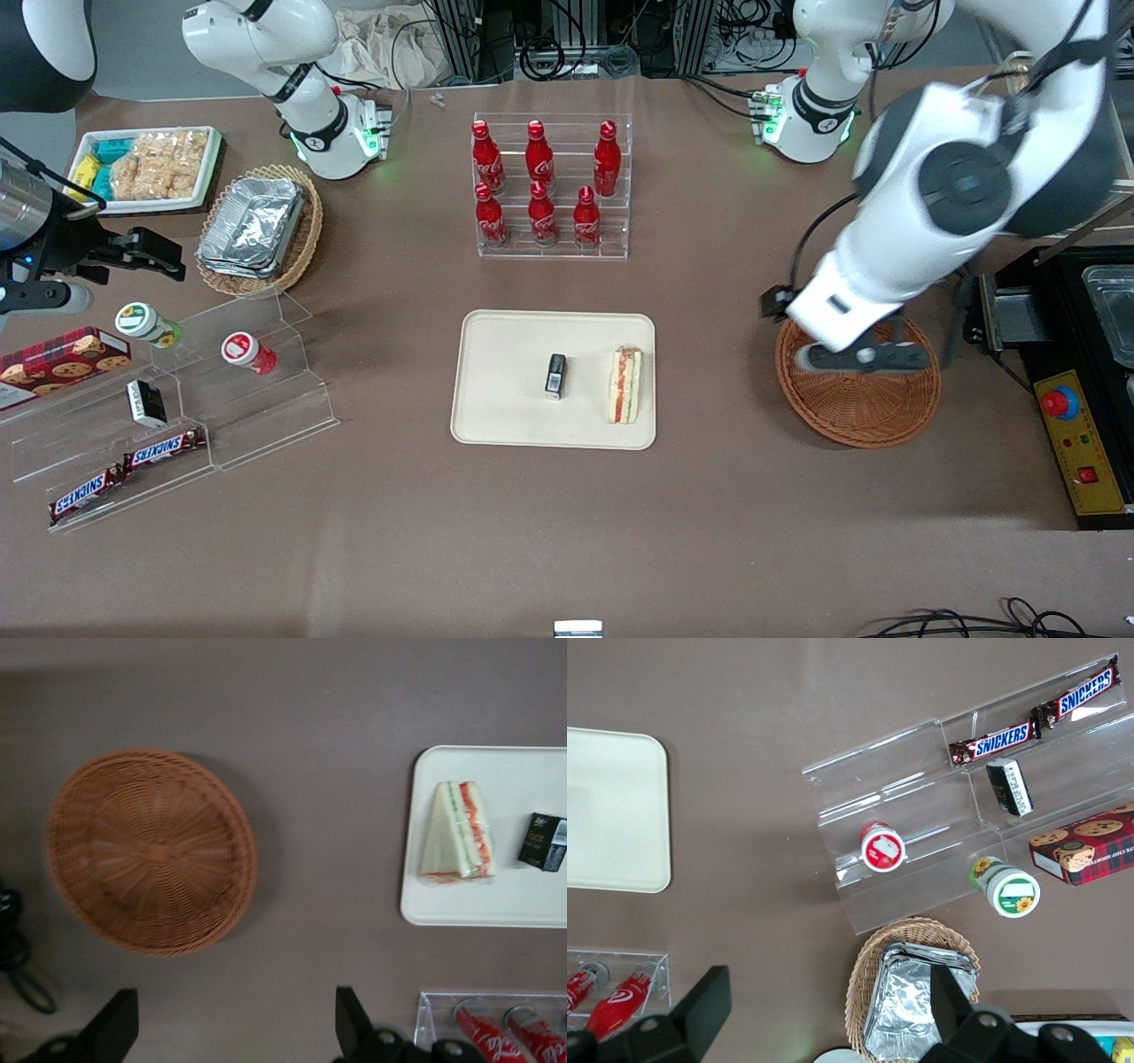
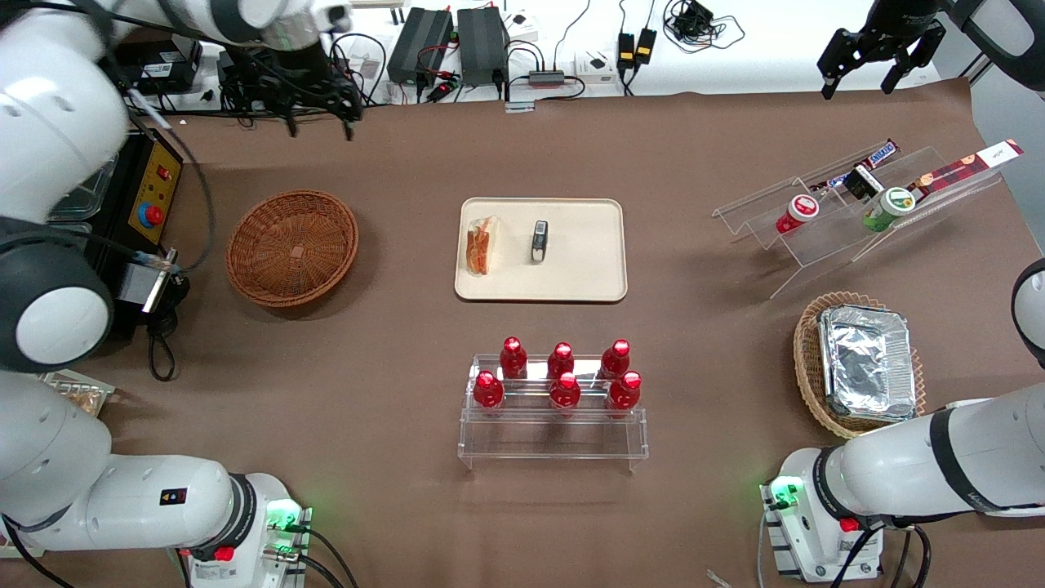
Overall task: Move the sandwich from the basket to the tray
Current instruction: 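Open the left gripper, release the sandwich, and raise the arm back over the basket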
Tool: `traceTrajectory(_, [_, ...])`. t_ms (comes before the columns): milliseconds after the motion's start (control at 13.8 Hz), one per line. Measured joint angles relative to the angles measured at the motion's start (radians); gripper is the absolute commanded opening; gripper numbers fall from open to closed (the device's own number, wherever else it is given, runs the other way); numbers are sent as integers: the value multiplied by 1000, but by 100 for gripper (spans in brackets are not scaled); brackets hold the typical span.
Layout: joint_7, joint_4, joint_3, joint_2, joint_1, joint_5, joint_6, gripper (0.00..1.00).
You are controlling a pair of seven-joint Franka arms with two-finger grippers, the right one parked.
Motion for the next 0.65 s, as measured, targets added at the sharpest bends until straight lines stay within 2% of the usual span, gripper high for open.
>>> traceTrajectory(217, [112,-1,122,-135,2,-66,-132,100])
traceTrajectory(361, [178,-16,180,-205,3,-83,-186,100])
traceTrajectory(651, [199,-81,205,-278,0,-85,-189,100])
